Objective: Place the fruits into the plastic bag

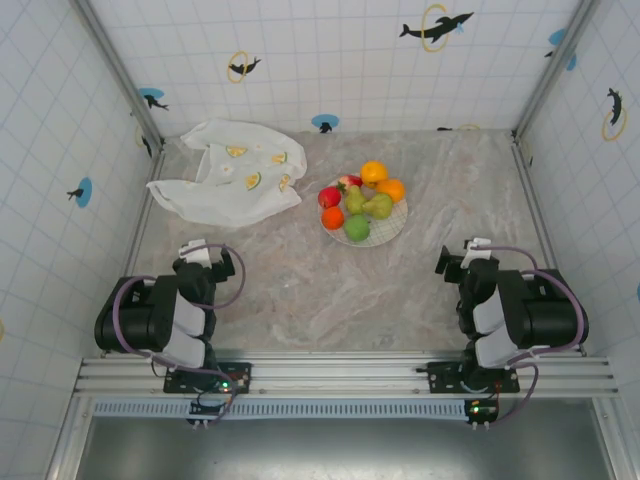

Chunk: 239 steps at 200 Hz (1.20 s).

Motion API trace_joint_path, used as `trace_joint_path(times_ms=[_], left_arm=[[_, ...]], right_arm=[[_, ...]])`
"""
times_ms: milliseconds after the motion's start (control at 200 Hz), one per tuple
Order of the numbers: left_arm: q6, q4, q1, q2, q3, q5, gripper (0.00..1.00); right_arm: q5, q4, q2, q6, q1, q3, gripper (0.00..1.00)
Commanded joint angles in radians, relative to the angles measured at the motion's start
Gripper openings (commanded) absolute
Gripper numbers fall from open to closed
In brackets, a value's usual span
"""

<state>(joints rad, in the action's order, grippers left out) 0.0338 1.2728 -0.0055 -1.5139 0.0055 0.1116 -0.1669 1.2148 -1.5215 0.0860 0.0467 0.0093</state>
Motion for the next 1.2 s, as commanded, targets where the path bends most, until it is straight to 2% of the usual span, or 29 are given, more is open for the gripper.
trace_joint_path(times_ms=[0, 1191], left_arm=[[0.017, 0.019, 0.009, -0.001, -0.012, -0.021, 0.98], [0.025, 0.010, 0.019, -0.001, -0.006, -0.036, 0.98]], right_arm=[[-0.013, 0.052, 0.005, -0.007, 0.004, -0.016, 1.00], [-0.007, 0.049, 0.006, -0.006, 0.001, -0.014, 1.00]])
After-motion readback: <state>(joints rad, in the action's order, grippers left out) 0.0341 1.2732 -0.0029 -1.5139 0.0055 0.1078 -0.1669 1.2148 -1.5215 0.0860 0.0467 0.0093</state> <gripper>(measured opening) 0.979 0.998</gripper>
